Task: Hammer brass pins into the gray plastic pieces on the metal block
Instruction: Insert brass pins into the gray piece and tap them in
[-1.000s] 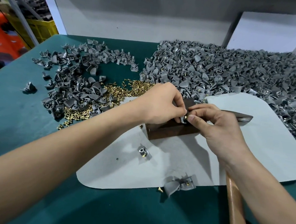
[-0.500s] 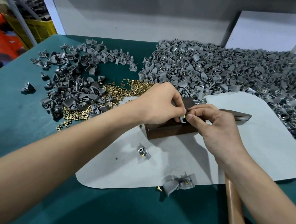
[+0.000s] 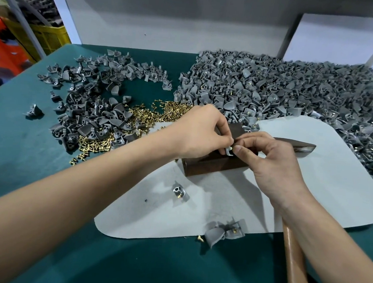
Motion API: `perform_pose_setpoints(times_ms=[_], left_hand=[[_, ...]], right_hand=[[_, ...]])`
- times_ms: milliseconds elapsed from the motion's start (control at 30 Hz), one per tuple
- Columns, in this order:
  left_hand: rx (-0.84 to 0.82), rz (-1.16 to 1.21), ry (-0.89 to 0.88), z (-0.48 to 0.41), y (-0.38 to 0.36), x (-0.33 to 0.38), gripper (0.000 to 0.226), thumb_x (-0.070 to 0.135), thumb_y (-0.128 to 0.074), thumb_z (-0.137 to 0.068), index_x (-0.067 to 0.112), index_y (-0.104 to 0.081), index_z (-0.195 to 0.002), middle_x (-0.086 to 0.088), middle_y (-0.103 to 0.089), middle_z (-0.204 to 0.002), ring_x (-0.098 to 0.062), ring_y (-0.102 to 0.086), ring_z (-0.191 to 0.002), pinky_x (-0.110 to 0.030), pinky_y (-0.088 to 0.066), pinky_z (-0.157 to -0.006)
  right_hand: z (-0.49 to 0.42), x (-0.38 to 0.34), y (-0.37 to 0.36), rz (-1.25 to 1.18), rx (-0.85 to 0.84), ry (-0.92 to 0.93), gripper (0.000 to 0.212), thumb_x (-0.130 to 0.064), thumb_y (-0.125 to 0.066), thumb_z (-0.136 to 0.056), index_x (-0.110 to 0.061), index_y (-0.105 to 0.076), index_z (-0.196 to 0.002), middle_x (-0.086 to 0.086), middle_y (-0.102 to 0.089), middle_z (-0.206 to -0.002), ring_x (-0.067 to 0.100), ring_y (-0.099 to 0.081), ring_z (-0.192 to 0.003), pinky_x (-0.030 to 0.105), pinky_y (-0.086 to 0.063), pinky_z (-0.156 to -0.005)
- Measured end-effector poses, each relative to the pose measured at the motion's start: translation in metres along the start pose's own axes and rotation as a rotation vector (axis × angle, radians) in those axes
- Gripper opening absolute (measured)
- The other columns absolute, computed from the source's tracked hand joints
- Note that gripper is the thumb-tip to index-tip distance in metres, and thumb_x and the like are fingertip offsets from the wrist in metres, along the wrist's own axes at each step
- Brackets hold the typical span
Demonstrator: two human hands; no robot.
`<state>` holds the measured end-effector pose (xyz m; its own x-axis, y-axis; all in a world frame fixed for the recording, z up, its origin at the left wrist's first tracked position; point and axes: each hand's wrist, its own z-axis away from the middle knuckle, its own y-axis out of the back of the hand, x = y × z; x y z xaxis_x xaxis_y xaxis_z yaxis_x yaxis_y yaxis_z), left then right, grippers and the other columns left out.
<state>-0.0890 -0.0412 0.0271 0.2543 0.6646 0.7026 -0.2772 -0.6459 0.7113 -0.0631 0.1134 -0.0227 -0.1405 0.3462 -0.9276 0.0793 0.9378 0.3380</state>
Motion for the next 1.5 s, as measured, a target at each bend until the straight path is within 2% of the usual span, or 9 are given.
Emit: perform_pose_setpoints(times_ms=[333,467,600,867,1033,1133,1200,1367,1500], left_hand=[[0.063,-0.004,-0.015,0.001,-0.005,-0.003,0.013,0.013,-0.067,-0.085,0.015,-0.072,-0.074,-0.001,-0.074,-0.069,-0.004,-0.068,-0.073,-0.027,-0.052,-0.082],[0.059,-0.005,-0.016,0.001,-0.004,-0.002,0.012,0.013,-0.067,-0.086,0.014,-0.072,-0.075,-0.002,-0.074,-0.070,-0.002,-0.067,-0.072,-0.024,-0.051,-0.082],[0.058,-0.020,-0.030,0.001,-0.005,-0.002,0.013,0.014,-0.067,-0.086,0.015,-0.072,-0.074,-0.001,-0.074,-0.070,0.000,-0.065,-0.071,-0.015,-0.050,-0.076],[0.082,-0.077,-0.045,0.001,-0.006,-0.001,0.015,0.015,-0.067,-0.084,0.020,-0.070,-0.070,0.002,-0.072,-0.068,0.002,-0.060,-0.062,-0.006,-0.043,-0.062],[0.086,-0.082,-0.045,0.000,-0.006,-0.001,0.013,0.015,-0.067,-0.084,0.018,-0.071,-0.072,0.003,-0.072,-0.067,0.003,-0.059,-0.061,-0.006,-0.042,-0.061],[0.090,-0.075,-0.048,0.000,-0.007,-0.001,0.012,0.016,-0.068,-0.084,0.018,-0.072,-0.073,0.004,-0.072,-0.067,0.002,-0.061,-0.063,-0.010,-0.047,-0.064],[0.085,-0.045,-0.037,0.000,-0.007,-0.001,0.013,0.016,-0.068,-0.085,0.018,-0.072,-0.073,0.004,-0.072,-0.067,-0.002,-0.065,-0.071,-0.019,-0.051,-0.076],[0.043,0.102,0.022,0.000,-0.005,-0.008,0.015,0.014,-0.068,-0.087,0.017,-0.072,-0.073,-0.002,-0.074,-0.072,-0.014,-0.069,-0.082,-0.036,-0.053,-0.088],[0.026,0.160,0.052,-0.001,-0.003,-0.012,0.014,0.014,-0.069,-0.087,0.015,-0.074,-0.074,-0.001,-0.074,-0.072,-0.020,-0.068,-0.087,-0.039,-0.052,-0.090]], right_hand=[[0.003,0.002,-0.004,0.052,0.056,0.074,0.026,-0.005,-0.071,-0.081,-0.026,-0.067,-0.065,-0.012,-0.062,-0.088,-0.004,-0.056,-0.077,0.008,-0.038,-0.073],[0.003,0.004,-0.003,0.151,0.069,0.079,0.021,-0.012,-0.072,-0.080,-0.027,-0.068,-0.066,-0.017,-0.063,-0.088,0.012,-0.060,-0.088,0.032,-0.041,-0.093],[0.002,0.001,-0.002,0.118,0.037,0.085,0.026,-0.006,-0.072,-0.080,-0.028,-0.067,-0.067,-0.015,-0.062,-0.088,-0.004,-0.056,-0.079,0.008,-0.039,-0.076],[0.001,-0.003,0.000,0.126,0.012,0.096,0.028,-0.004,-0.072,-0.079,-0.028,-0.064,-0.066,-0.014,-0.060,-0.088,-0.002,-0.055,-0.080,0.006,-0.038,-0.074],[0.001,-0.003,-0.001,0.106,0.015,0.075,0.026,-0.004,-0.072,-0.080,-0.025,-0.065,-0.067,-0.013,-0.061,-0.088,-0.001,-0.055,-0.081,0.007,-0.038,-0.076],[0.001,-0.003,-0.001,0.070,0.014,0.066,0.024,-0.004,-0.071,-0.079,-0.024,-0.066,-0.066,-0.011,-0.062,-0.088,0.001,-0.056,-0.081,0.010,-0.040,-0.077],[0.001,-0.001,-0.001,0.034,0.014,0.051,0.023,-0.004,-0.072,-0.079,-0.023,-0.067,-0.066,-0.008,-0.063,-0.089,0.004,-0.057,-0.082,0.014,-0.041,-0.077],[-0.004,0.004,0.006,-0.157,-0.075,-0.007,0.022,0.000,-0.068,-0.081,-0.018,-0.072,-0.069,-0.005,-0.066,-0.089,0.003,-0.060,-0.071,0.014,-0.046,-0.059],[-0.006,0.011,0.010,-0.113,-0.087,-0.005,0.021,-0.003,-0.068,-0.082,-0.022,-0.076,-0.075,-0.009,-0.068,-0.092,0.009,-0.063,-0.084,0.023,-0.050,-0.072]])
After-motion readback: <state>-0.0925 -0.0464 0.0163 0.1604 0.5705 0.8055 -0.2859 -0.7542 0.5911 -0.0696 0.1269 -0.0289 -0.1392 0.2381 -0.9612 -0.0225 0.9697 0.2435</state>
